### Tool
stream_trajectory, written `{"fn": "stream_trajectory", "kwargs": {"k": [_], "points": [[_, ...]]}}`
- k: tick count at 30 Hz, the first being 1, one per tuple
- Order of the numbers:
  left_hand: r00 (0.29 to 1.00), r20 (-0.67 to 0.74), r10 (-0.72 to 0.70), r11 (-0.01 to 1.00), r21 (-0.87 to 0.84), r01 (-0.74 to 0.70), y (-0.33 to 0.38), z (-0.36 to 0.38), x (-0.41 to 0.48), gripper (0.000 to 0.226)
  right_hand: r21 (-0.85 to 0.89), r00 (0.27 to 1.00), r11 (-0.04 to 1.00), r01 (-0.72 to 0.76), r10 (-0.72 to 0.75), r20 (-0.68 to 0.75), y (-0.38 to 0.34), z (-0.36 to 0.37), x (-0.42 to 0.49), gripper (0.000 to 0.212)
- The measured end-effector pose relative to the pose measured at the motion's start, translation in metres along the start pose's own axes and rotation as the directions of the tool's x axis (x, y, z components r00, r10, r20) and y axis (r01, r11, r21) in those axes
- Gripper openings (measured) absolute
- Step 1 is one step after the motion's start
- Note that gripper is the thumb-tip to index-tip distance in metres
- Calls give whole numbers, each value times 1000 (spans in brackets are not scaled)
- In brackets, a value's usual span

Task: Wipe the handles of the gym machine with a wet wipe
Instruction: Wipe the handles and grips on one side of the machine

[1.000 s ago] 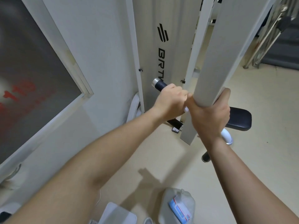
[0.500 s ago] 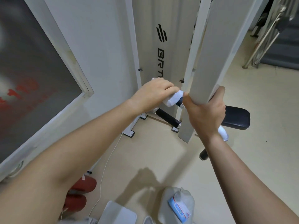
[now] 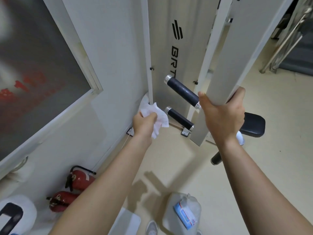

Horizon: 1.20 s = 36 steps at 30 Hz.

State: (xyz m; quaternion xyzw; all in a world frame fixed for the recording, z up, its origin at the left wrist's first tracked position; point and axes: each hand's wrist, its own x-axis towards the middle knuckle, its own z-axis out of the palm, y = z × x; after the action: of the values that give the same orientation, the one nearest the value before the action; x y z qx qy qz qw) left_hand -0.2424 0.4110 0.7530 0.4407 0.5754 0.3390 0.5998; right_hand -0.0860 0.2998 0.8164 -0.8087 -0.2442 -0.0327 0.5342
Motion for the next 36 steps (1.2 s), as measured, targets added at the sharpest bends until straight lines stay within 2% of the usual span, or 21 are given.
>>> {"fn": "stream_trajectory", "kwargs": {"k": [4, 7, 9, 11, 13, 15, 18, 21, 23, 25, 27, 28, 29, 31, 33, 35, 36], "points": [[978, 10, -206, 966, -154, 205, -36, 13, 15, 37, -115, 1000, 993, -14, 12, -15, 2, 3, -6, 77], [939, -12, -344, 919, -208, 334, -52, 29, 22, 40, -140, 996, 988, 73, -79, -40, 13, 6, -18, 80], [906, 76, -417, 873, -245, 422, -58, 37, 25, 40, -156, 993, 981, 111, -118, -30, 19, 4, -24, 78], [890, 195, -411, 849, -273, 452, -63, 44, 26, 41, -156, 991, 979, 132, -136, -12, 23, 2, -26, 73], [891, 255, -377, 834, -324, 446, -59, 50, 22, 35, -147, 990, 979, 142, -142, 12, 23, 0, -27, 69], [876, 344, -339, 733, -487, 475, -57, 56, 23, 45, -140, 989, 979, 147, -145, 26, 24, -1, -27, 65], [836, 479, -267, 573, -619, 537, -59, 60, 28, 65, -134, 986, 977, 165, -163, 25, 24, -2, -26, 59], [791, 558, -252, 444, -659, 607, -61, 58, 35, 47, -130, 983, 975, 183, -179, 36, 24, -4, -25, 51], [804, 534, -260, 413, -691, 593, -58, 58, 36, 53, -130, 982, 974, 187, -183, 42, 25, -5, -24, 49], [831, 494, -258, 463, -692, 555, -60, 60, 35, 38, -133, 982, 973, 189, -185, 41, 26, -6, -23, 48], [890, 398, -220, 757, -506, 413, -62, 61, 30, 22, -135, 980, 971, 196, -193, 38, 27, -6, -22, 47], [905, 380, -194, 861, -376, 342, -63, 62, 26, 17, -136, 980, 970, 201, -197, 37, 28, -6, -22, 48], [902, 383, -202, 903, -283, 323, -66, 66, 27, 10, -140, 979, 969, 205, -202, 36, 29, -5, -23, 49], [904, 351, -244, 925, -196, 326, -66, 69, 29, 12, -156, 976, 963, 219, -217, 27, 31, -4, -22, 51], [853, 432, -292, 797, -383, 467, -58, 69, 34, 7, -172, 972, 957, 232, -233, 15, 33, -3, -21, 52], [807, 488, -332, 634, -518, 574, -51, 71, 42, 15, -181, 970, 953, 242, -244, 9, 34, -2, -20, 52], [798, 498, -341, 624, -515, 588, -45, 70, 43, 21, -185, 969, 952, 244, -247, 6, 35, -1, -20, 52]]}}
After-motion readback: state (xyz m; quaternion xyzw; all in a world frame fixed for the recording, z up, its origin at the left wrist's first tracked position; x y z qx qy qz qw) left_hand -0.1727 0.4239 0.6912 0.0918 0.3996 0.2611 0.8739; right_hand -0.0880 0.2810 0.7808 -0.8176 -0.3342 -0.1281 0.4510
